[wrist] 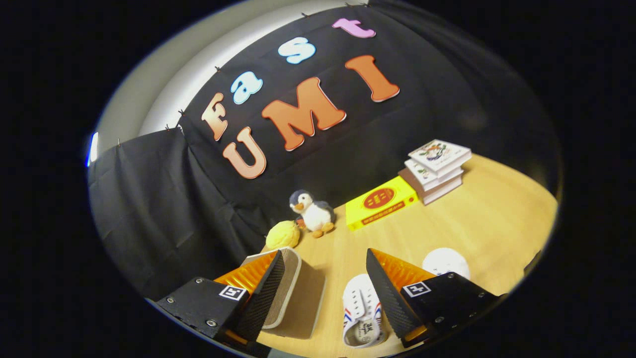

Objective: Open the storage box then place both shoes into the box .Put the left shoe in first, then the right shoe, with the right side of both shoes facing outward in a uniform manner.

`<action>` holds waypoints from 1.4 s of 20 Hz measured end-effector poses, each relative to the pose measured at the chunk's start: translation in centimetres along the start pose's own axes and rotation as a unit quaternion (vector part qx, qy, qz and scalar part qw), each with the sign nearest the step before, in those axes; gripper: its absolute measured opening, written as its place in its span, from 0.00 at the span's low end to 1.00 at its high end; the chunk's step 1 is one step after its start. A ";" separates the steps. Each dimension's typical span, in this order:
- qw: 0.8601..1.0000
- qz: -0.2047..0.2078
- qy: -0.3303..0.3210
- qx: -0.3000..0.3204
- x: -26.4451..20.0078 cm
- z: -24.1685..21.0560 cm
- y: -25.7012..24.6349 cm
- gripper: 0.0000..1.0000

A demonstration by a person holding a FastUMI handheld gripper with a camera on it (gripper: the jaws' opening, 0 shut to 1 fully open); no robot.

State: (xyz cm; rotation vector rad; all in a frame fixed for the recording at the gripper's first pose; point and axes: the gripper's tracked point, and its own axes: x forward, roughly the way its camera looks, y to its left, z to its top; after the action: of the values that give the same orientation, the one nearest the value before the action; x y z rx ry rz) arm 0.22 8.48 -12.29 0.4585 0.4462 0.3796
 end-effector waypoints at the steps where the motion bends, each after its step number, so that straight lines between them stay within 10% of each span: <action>1: 0.999 0.016 0.020 0.019 0.5 -1.0 0.3 0.98; 19: 0.894 0.220 0.320 0.222 5.3 -15.5 9.2 0.98; 24: 0.862 0.260 0.311 0.306 4.9 -12.9 10.0 0.98; 28: 0.861 0.272 0.284 0.321 4.6 -11.1 9.8 0.95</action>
State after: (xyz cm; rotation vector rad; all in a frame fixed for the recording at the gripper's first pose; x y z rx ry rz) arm -3.82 22.44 -17.82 1.1471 1.0376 0.9372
